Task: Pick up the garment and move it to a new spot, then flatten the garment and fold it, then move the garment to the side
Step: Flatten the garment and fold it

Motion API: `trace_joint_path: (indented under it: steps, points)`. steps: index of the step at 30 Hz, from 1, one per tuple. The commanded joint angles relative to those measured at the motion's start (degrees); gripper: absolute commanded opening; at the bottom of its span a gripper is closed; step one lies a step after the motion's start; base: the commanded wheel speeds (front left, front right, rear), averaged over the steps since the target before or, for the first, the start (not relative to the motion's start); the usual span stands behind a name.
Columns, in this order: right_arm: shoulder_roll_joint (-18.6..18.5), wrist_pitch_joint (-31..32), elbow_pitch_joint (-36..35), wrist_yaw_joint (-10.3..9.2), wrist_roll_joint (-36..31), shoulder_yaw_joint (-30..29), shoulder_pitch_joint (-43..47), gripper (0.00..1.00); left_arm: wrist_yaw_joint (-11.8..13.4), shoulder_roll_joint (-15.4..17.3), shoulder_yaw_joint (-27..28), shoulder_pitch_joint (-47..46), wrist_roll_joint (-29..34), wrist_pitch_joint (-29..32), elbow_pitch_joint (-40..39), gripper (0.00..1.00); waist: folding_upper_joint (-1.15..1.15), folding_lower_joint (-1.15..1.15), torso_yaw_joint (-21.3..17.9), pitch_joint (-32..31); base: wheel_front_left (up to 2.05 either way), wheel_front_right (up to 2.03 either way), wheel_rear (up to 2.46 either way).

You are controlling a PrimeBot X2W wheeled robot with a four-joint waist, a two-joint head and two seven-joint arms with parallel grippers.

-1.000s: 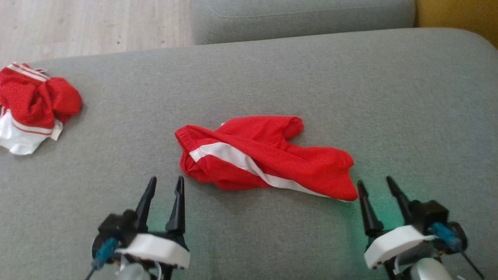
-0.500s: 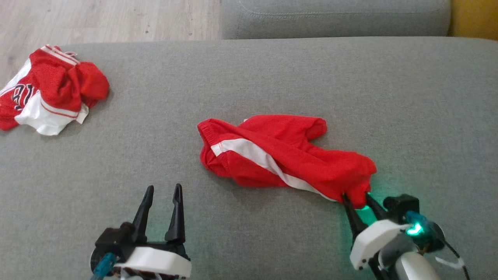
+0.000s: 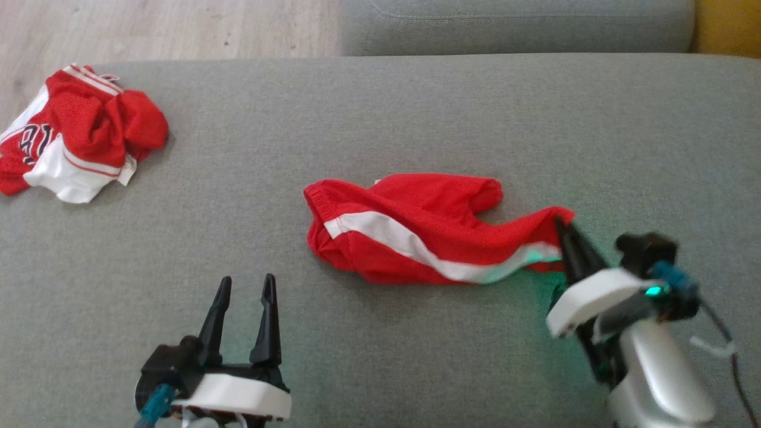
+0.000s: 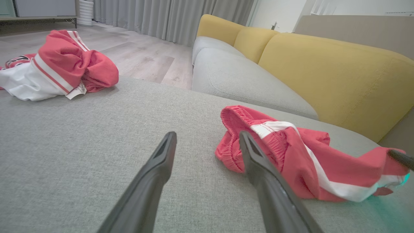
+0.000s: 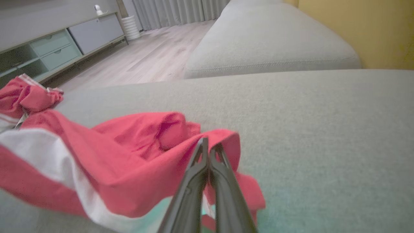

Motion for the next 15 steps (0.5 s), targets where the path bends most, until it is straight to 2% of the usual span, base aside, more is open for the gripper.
trace_joint_path:
  steps: [1,8,9,10,11,15]
  points:
    - [-0.5,0.1,-0.2,0.43,0.3,-1.3,-4.5,0.0,0.1,0.7,1.7,-1.5,0.0,-0.4,-2.1,1.0,0.0,0.0,0.6,0.1,0.0,0.0,0.0]
    - [-1.1,0.6,8.0,0.43,-2.3,-6.5,-10.1,0.0,0.1,0.4,1.1,-2.0,0.1,-0.4,-2.7,1.0,0.0,0.0,2.4,0.5,0.0,0.0,0.0]
    - [-1.1,0.4,9.5,0.43,-2.8,-7.1,-10.8,0.3,0.1,0.4,1.1,-1.9,0.1,-0.4,-2.7,1.0,0.0,0.0,2.6,0.5,0.0,0.0,0.0]
    - [-1.2,-0.1,10.9,0.43,-3.5,-7.8,-11.4,0.85,0.0,0.5,1.1,-1.9,0.0,-0.4,-2.6,1.0,0.0,0.0,2.7,0.4,0.0,0.0,0.0]
    - [-1.3,-0.8,12.2,0.43,-4.5,-8.5,-11.9,1.0,0.0,0.5,1.1,-1.9,0.0,-0.5,-2.5,1.0,0.0,0.0,2.9,0.4,0.0,0.0,0.0]
    - [-1.1,-4.2,15.6,0.43,-6.4,-10.8,-12.9,1.0,0.0,0.4,1.1,-1.6,-0.1,-0.5,-2.2,1.0,0.0,0.0,2.8,-0.4,0.0,0.0,0.0]
